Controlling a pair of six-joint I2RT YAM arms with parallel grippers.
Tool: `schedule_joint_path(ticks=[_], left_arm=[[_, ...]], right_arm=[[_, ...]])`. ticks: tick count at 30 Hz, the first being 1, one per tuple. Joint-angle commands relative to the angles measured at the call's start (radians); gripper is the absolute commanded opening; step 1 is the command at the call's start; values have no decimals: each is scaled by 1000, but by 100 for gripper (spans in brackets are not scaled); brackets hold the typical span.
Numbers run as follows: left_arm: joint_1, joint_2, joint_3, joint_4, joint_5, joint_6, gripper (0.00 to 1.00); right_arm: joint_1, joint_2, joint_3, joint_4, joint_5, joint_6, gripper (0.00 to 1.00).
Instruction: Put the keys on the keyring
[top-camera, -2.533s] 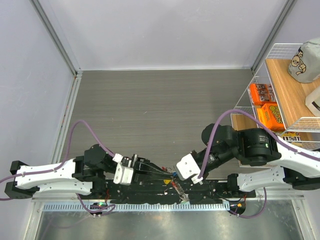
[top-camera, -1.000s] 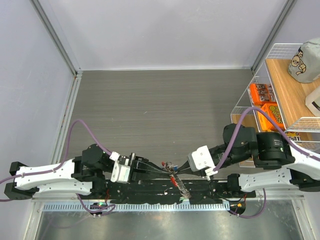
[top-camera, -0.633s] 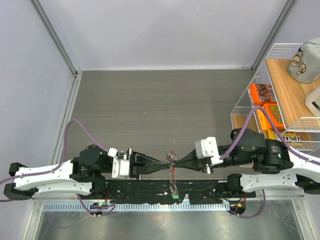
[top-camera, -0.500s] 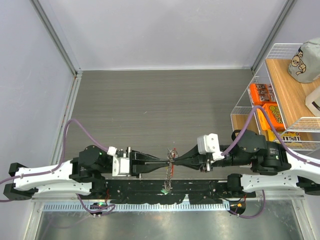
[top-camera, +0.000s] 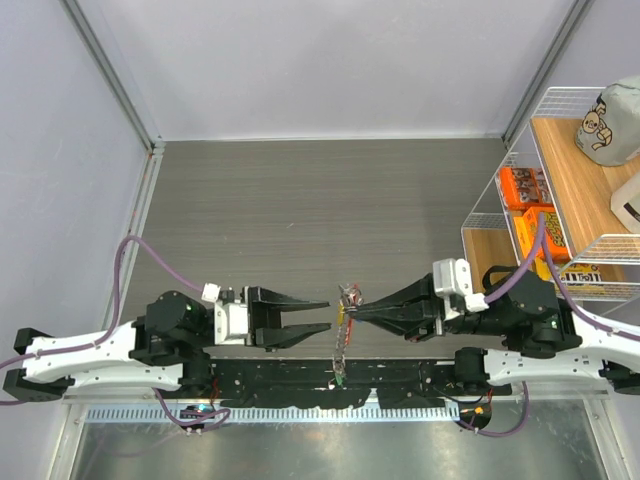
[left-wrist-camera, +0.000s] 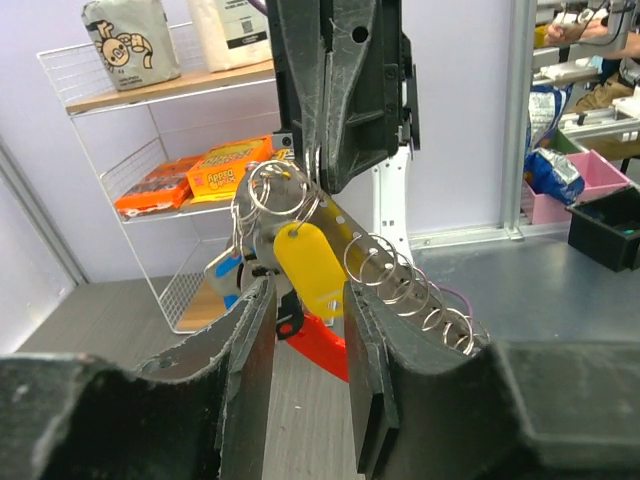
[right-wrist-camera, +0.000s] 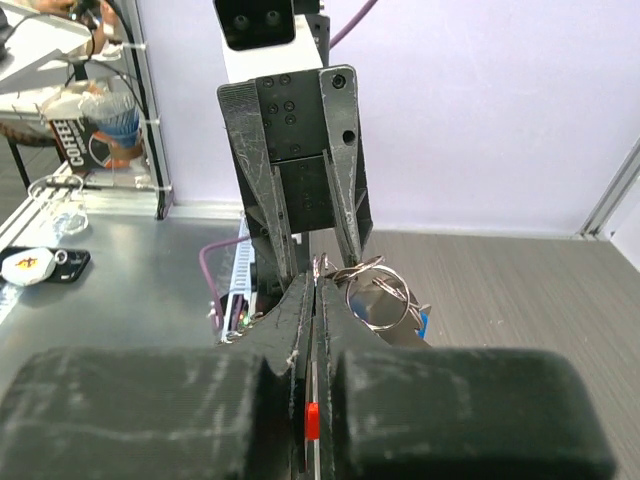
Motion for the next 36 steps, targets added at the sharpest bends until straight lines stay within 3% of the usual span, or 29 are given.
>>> schedule_joint_path(ticks=[1, 9, 29, 33, 36], left_arm=[[-3, -4, 88, 6, -48, -48, 39], [-3, 36, 157, 22, 19, -103, 40], [-3, 102, 175, 46, 70, -90, 41], [-3, 97, 169, 50, 69, -87, 39], [-2, 97, 168, 52, 67, -85, 28]], right_arm=[[-1, -37, -38, 206, 17, 9, 5], [-1, -32, -75, 274, 56, -20, 6], [-1, 15, -47, 294, -22, 13, 5], [-1, 14, -43, 289, -35, 17, 6], [-1, 18, -40, 289, -42, 18, 6]])
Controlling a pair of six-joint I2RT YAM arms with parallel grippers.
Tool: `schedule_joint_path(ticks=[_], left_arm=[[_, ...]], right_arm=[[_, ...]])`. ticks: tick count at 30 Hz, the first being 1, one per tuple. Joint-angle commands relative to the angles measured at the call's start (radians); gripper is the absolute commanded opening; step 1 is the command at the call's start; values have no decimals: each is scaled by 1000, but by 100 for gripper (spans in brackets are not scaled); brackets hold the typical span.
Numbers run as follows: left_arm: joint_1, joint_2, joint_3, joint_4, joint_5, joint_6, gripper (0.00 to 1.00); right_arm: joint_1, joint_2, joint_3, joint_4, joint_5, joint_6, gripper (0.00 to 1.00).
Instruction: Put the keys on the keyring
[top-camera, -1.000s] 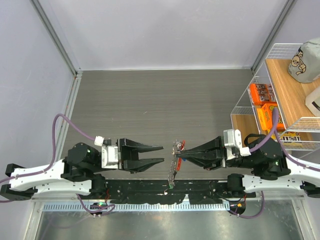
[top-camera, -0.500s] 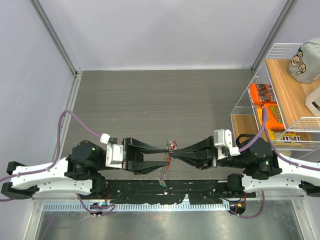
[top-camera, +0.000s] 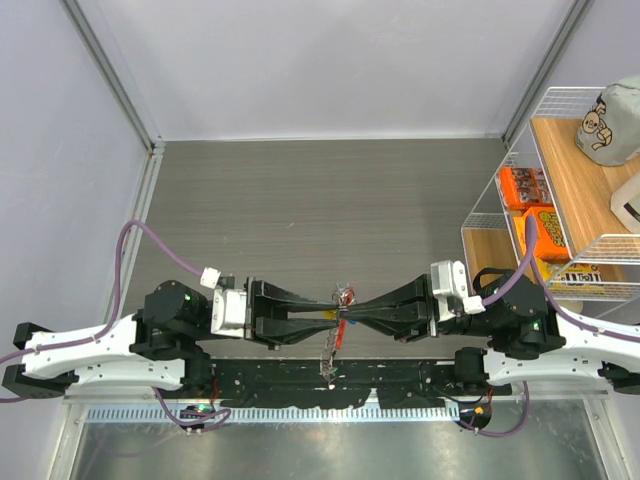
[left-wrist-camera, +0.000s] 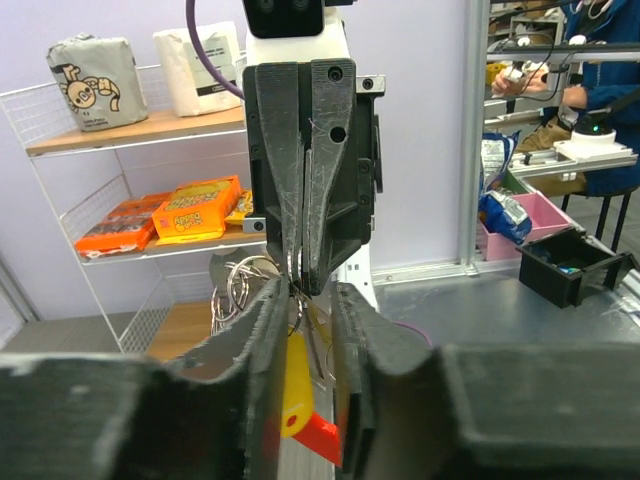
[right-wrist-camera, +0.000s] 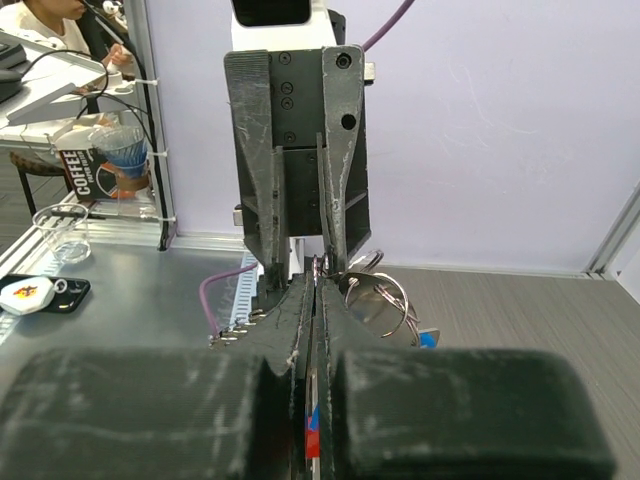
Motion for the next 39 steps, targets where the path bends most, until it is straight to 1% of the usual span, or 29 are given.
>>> schedule_joint_path(ticks=[1, 3, 4, 9, 11, 14, 20, 21, 23, 27, 29, 33, 38, 39], left_arm=[[-3, 3, 31, 46, 3, 12, 24], [-2, 5, 31, 41, 3, 12, 15], [-2, 8, 34, 39, 5, 14, 13], [-2, 12, 35, 36, 2, 17, 8], [-2, 15, 40, 29, 2, 20, 0], [-3, 25, 52, 9, -2, 35, 0], [-2, 16, 57, -7, -54, 43, 0], [-2, 12, 61, -17, -61, 44, 0], [-2, 14, 72, -45, -74, 46, 0], [-2, 22, 97, -95, -90, 40, 0], [-2, 23, 109, -120, -97, 34, 0], [-2, 31, 144, -189, -91, 28, 0], [-3, 74, 241, -376, -42, 25, 0], [-2, 77, 255, -402, -37, 25, 0]], right_arm=[[2, 5, 44, 87, -23, 20, 6], [1, 5, 42, 92, -29, 21, 6], [1, 8, 42, 92, -31, 21, 6], [1, 7, 44, 97, -39, 24, 6], [1, 5, 45, 100, -39, 29, 6], [1, 5, 44, 107, -51, 35, 6], [2, 8, 50, 83, -48, 27, 7], [1, 4, 53, 66, -40, 24, 13], [1, 1, 56, 48, -31, 20, 21], [1, -7, 56, 17, -20, 12, 30], [1, -15, 63, -8, -8, 3, 34], [1, -47, 91, -110, 39, -43, 38], [1, -58, 220, -361, 96, -140, 40], [1, -55, 243, -386, 134, -146, 40]])
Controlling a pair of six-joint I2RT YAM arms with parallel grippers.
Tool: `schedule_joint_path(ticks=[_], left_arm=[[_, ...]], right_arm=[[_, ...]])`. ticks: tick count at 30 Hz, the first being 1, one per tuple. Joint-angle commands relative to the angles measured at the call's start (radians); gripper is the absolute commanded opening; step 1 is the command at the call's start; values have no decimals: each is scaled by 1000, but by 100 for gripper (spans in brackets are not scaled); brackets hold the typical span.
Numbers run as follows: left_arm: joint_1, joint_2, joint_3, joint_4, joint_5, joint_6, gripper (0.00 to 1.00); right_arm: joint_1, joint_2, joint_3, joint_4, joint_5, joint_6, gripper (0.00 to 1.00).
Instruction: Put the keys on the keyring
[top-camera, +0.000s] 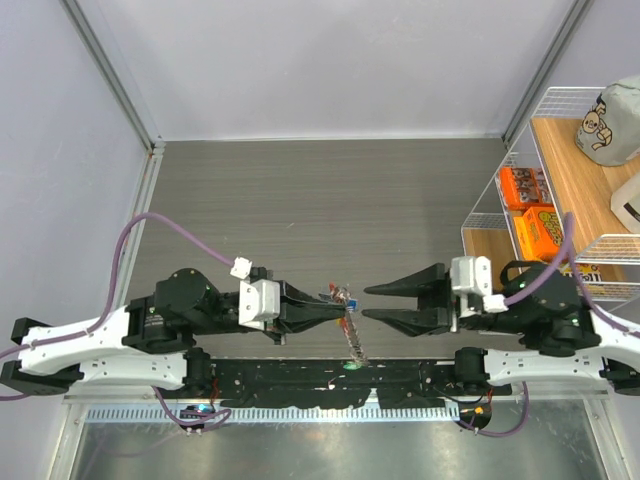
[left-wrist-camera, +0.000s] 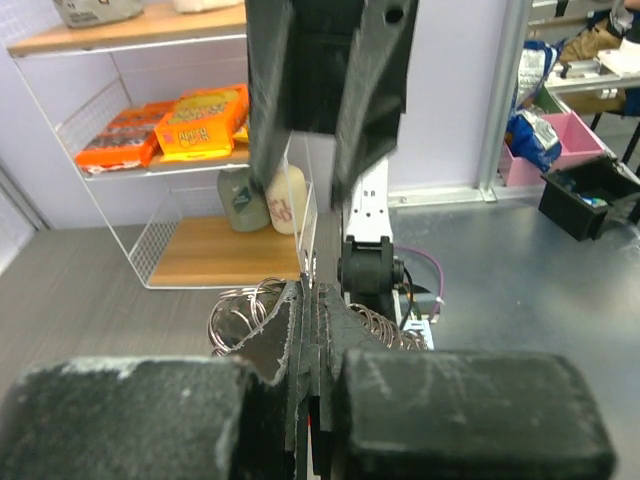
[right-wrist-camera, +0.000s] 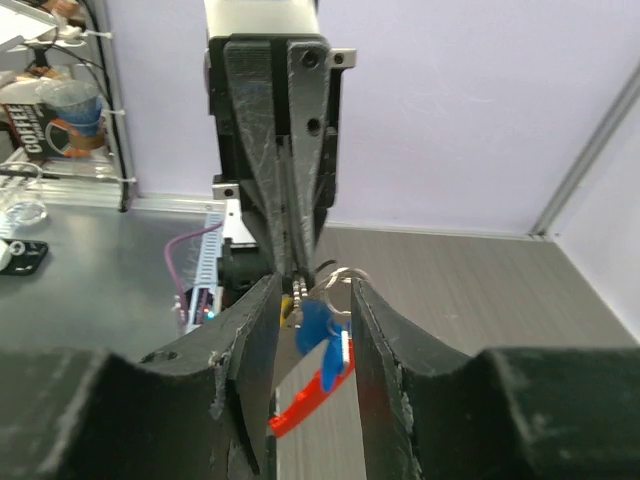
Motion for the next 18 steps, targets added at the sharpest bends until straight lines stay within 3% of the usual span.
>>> schedule_joint_path(ticks=[1, 10, 18], left_arm=[[-1, 15, 97, -131, 35, -1, 0], [-1, 89, 247, -372, 118, -3, 0], [-1, 169, 340, -496, 136, -12, 0]], right_arm=[[1, -14, 165, -206, 96, -93, 40], [1, 135, 375, -552, -42, -153, 38], [1, 201, 395, -566, -134, -162, 36]])
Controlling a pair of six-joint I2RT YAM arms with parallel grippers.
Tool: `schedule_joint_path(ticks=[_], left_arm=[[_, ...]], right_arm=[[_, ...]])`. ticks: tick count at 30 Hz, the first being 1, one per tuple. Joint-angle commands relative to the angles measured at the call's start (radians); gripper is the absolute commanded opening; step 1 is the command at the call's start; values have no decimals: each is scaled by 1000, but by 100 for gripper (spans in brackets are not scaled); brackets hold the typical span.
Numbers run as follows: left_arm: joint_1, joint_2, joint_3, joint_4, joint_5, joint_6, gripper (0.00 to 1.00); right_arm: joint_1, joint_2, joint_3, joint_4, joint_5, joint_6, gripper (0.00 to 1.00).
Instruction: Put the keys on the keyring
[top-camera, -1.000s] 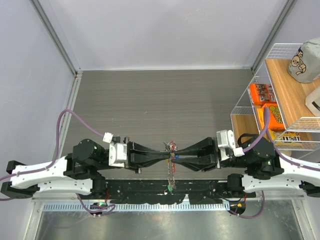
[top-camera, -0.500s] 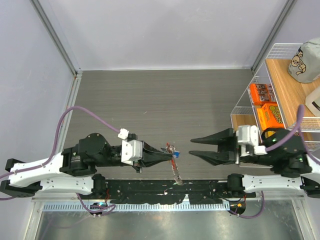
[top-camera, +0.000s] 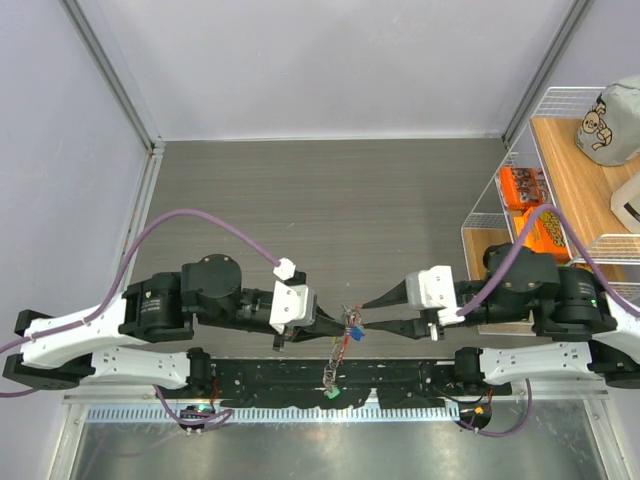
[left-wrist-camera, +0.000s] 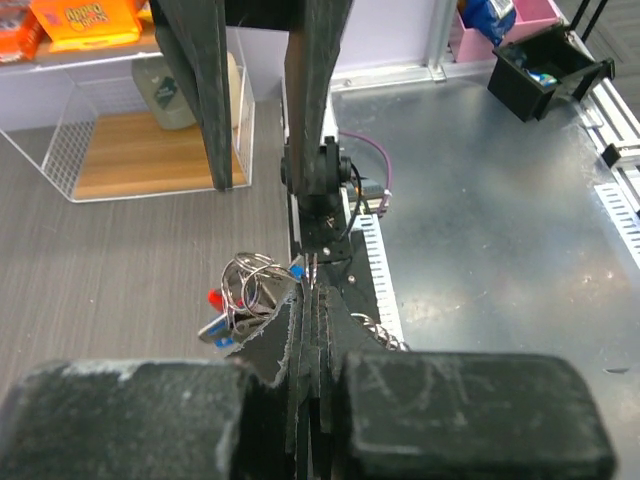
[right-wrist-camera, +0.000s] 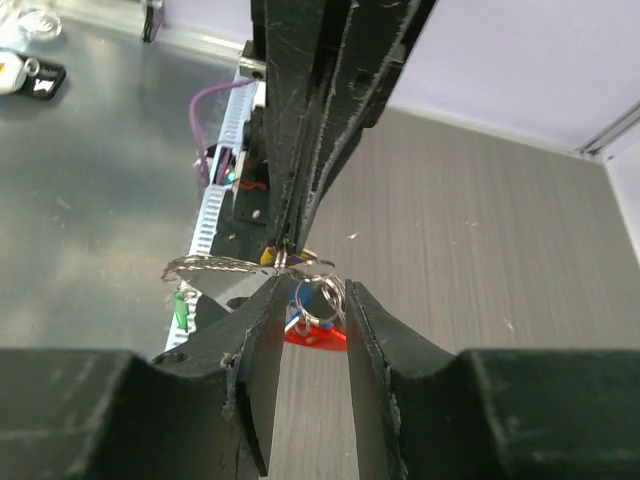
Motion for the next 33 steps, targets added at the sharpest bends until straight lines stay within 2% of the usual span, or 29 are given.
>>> schedule_joint_path(ticks=[1, 18, 33], left_arm=[[-1, 30, 81, -56, 24, -12, 0], [-1, 32, 109, -100, -47, 0, 0], [-2, -21, 80, -94, -64, 0, 0]], right_arm=[[1, 21, 26, -19, -70, -17, 36], [1, 74, -12, 38, -98, 32, 36], [1, 134, -12, 67, -64, 63, 30]])
